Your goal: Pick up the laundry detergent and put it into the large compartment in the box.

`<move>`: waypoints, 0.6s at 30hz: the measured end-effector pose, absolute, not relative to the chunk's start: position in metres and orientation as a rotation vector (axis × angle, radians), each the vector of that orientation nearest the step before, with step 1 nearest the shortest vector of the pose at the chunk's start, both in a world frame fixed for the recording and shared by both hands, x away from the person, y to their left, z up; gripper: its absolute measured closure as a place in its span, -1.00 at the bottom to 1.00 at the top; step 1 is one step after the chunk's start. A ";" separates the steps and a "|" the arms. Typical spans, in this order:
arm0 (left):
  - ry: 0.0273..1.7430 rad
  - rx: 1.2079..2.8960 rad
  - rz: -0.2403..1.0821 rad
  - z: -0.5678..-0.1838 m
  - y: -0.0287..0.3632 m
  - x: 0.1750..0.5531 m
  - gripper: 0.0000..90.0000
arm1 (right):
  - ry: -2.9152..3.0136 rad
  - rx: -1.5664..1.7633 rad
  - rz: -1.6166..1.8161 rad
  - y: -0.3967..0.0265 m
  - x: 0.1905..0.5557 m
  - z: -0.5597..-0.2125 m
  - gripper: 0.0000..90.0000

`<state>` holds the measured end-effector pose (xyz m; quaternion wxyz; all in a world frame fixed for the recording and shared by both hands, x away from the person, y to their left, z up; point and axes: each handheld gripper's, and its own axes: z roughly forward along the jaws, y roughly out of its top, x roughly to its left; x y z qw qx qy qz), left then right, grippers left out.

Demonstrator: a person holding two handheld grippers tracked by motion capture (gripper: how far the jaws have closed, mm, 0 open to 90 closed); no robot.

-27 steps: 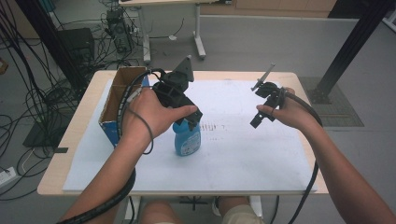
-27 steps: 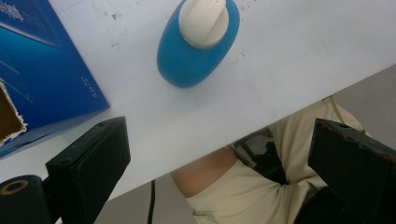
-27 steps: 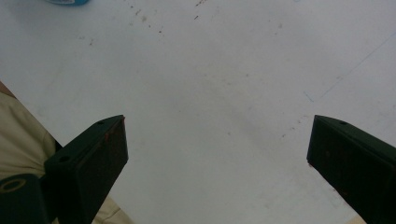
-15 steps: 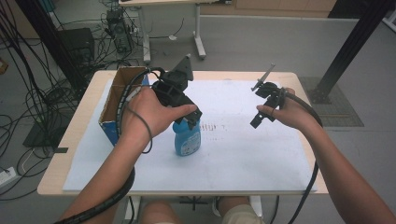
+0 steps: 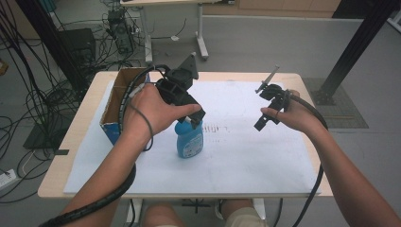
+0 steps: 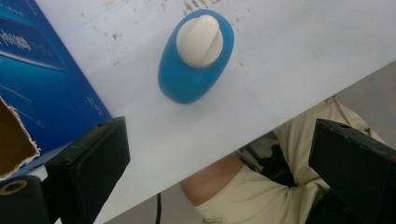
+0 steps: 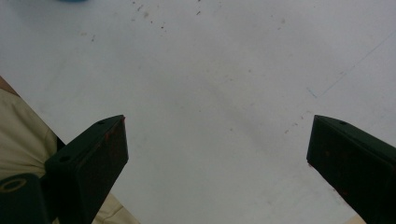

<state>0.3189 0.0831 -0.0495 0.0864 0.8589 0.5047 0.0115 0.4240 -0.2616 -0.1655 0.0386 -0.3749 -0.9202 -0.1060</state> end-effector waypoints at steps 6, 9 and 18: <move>1.486 2.575 0.048 -0.047 0.081 0.323 -0.87 | -2.822 -1.159 -0.330 -0.264 0.423 -0.164 -0.88; 1.483 2.579 0.052 -0.046 0.081 0.325 -0.87 | -2.820 -1.164 -0.328 -0.265 0.423 -0.163 -0.88; 1.439 2.612 0.051 -0.041 0.081 0.333 -0.87 | -2.822 -1.168 -0.337 -0.267 0.423 -0.162 -0.88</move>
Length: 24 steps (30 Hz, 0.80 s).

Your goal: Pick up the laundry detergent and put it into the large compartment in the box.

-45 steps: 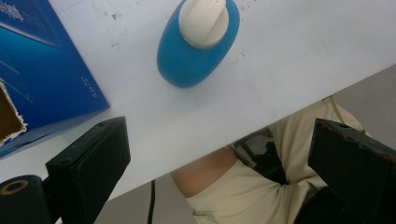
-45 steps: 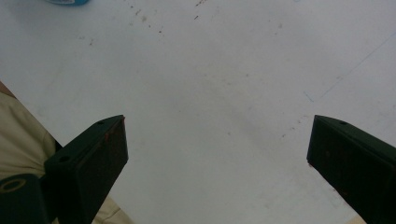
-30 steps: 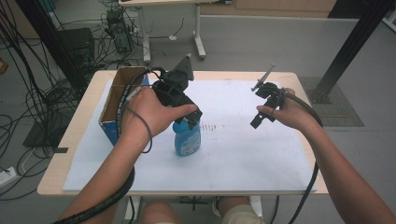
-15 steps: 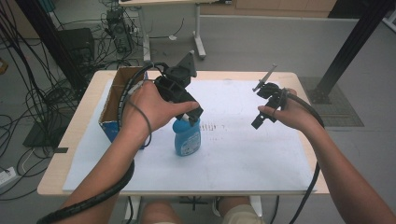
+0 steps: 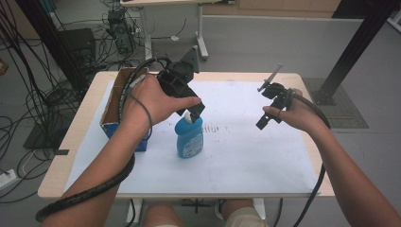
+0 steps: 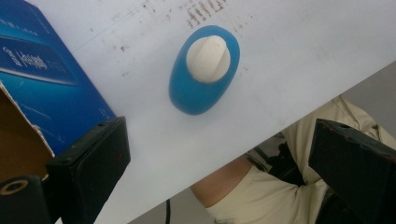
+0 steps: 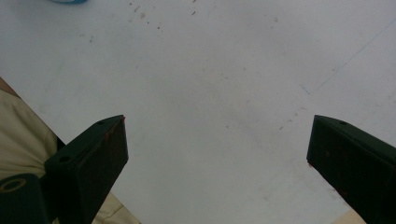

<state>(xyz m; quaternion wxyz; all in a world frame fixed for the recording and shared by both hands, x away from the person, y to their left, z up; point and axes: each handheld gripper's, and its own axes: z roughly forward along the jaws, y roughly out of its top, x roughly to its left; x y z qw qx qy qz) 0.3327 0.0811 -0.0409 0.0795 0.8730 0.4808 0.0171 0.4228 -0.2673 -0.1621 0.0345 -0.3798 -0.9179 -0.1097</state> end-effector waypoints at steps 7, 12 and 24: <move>1.386 2.640 0.063 -0.035 0.079 0.336 -0.87 | -2.818 -1.177 -0.336 -0.269 0.423 -0.161 -0.88; 1.326 2.680 0.069 -0.031 0.075 0.339 -0.87 | -2.818 -1.177 -0.334 -0.269 0.423 -0.161 -0.88; 1.143 2.760 0.077 -0.023 0.071 0.346 -0.88 | -2.808 -1.201 -0.340 -0.270 0.419 -0.159 -0.88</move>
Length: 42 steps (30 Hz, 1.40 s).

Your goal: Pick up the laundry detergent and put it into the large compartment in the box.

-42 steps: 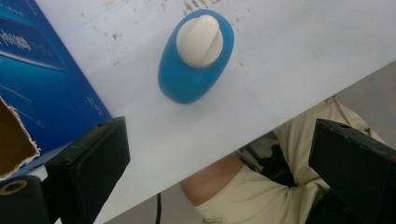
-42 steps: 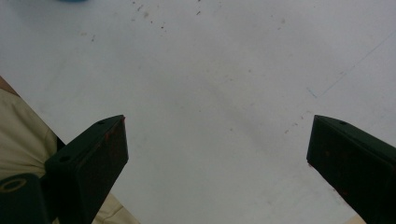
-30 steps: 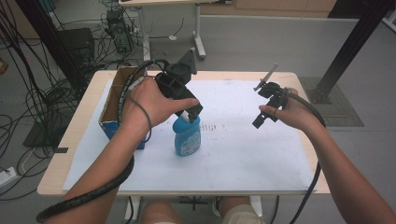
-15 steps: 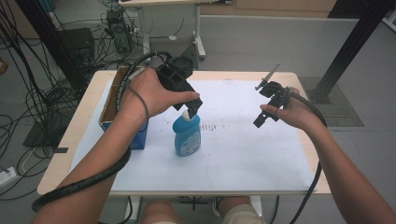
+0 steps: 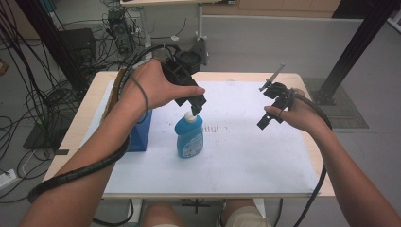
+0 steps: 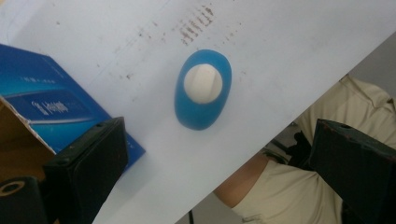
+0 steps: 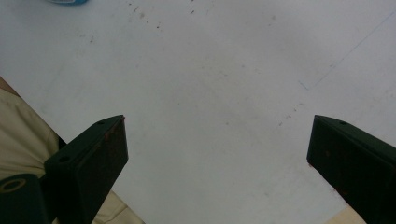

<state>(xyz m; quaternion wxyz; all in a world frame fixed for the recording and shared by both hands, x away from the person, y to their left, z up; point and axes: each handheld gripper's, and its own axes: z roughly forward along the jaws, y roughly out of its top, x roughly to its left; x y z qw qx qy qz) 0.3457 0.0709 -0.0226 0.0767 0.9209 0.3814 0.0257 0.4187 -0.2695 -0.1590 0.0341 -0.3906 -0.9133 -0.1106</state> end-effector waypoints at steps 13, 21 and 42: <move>0.980 2.818 0.080 -0.028 0.068 0.355 -0.88 | -2.804 -1.208 -0.340 -0.271 0.420 -0.159 -0.88; 0.855 2.865 0.076 -0.031 0.069 0.362 -0.88 | -2.801 -1.205 -0.328 -0.269 0.423 -0.162 -0.88; 0.760 2.903 0.061 -0.048 0.067 0.379 -0.88 | -2.800 -1.208 -0.332 -0.271 0.424 -0.162 -0.88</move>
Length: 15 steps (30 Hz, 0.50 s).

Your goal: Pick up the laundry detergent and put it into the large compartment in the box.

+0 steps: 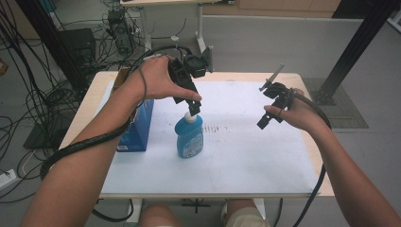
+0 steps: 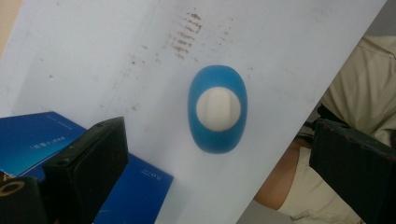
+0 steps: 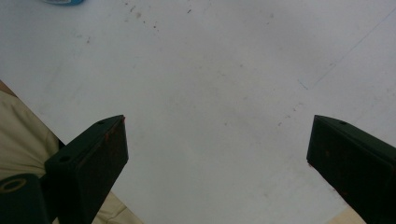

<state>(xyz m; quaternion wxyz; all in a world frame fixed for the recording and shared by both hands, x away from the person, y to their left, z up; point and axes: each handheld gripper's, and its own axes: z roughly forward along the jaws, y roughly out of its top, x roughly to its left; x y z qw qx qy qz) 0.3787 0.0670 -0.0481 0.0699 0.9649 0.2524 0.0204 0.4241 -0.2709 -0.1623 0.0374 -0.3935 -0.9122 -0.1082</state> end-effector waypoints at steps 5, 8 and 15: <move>0.755 2.903 0.051 -0.052 0.068 0.383 -0.88 | -2.799 -1.211 -0.328 -0.271 0.424 -0.162 -0.88; 0.752 2.907 0.050 -0.054 0.067 0.384 -0.88 | -2.799 -1.215 -0.331 -0.272 0.424 -0.162 -0.88; 0.760 2.911 0.038 -0.060 0.067 0.387 -0.88 | -2.803 -1.213 -0.328 -0.271 0.423 -0.162 -0.88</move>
